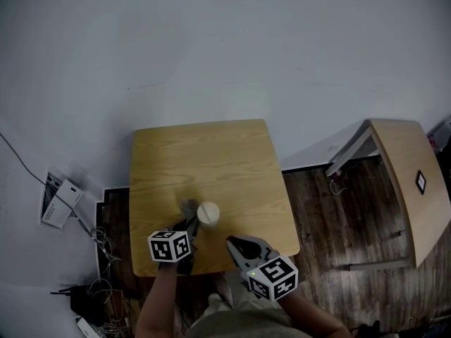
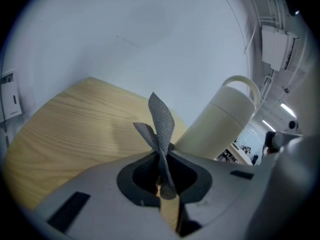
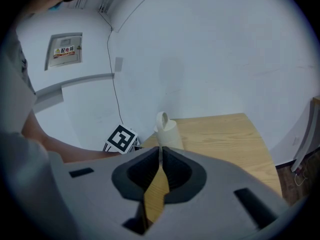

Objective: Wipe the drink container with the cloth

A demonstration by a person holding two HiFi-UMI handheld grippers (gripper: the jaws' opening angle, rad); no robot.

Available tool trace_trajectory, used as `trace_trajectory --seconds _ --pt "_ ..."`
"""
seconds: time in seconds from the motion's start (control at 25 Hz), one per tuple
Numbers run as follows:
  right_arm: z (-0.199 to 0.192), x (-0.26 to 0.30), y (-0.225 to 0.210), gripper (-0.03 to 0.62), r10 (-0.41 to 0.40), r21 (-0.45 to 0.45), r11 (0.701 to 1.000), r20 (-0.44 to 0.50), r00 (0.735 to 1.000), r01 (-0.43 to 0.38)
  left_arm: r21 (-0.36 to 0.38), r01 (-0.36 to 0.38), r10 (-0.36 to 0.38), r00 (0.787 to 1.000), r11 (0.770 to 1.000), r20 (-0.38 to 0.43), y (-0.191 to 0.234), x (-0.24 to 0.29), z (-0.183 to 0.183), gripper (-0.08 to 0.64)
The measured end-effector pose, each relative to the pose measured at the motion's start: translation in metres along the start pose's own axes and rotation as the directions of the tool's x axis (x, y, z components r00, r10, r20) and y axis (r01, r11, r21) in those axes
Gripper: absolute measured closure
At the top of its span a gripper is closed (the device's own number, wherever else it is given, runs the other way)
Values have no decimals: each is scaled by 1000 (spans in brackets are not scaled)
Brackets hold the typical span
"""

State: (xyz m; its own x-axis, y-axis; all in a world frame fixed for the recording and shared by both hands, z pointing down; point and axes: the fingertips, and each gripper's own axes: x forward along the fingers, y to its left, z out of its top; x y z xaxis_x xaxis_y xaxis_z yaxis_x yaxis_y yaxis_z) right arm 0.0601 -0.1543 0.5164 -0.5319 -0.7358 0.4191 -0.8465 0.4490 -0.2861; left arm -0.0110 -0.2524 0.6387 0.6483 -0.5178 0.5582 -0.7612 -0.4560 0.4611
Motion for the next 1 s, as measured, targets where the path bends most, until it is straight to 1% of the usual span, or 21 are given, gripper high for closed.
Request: trace_trajectory --seconds 0.28,0.44,0.56,0.76,0.88,1.0 --pt "1 2 -2 574 1 4 1000 -7 1000 -1 -16 -25 24 999 1000 -37 8 7 -15 540" --pt "1 3 -1 575 -1 3 1000 -9 1000 1 -39 -7 5 999 999 -51 9 13 -23 540" --pt "1 1 1 575 -5 0 1000 -7 1000 5 -33 -10 8 999 999 -51 8 10 -24 540" --pt "-1 -7 7 575 -13 -9 1000 -2 1000 13 -27 -32 32 999 999 -17 2 -2 -24 540" --pt "-4 -15 11 575 -22 -10 1000 6 1000 22 -40 -31 32 999 999 23 -6 -16 -22 540" --pt "-4 -23 15 575 -33 -6 999 20 999 33 -35 -45 47 997 998 67 -13 -37 -16 540"
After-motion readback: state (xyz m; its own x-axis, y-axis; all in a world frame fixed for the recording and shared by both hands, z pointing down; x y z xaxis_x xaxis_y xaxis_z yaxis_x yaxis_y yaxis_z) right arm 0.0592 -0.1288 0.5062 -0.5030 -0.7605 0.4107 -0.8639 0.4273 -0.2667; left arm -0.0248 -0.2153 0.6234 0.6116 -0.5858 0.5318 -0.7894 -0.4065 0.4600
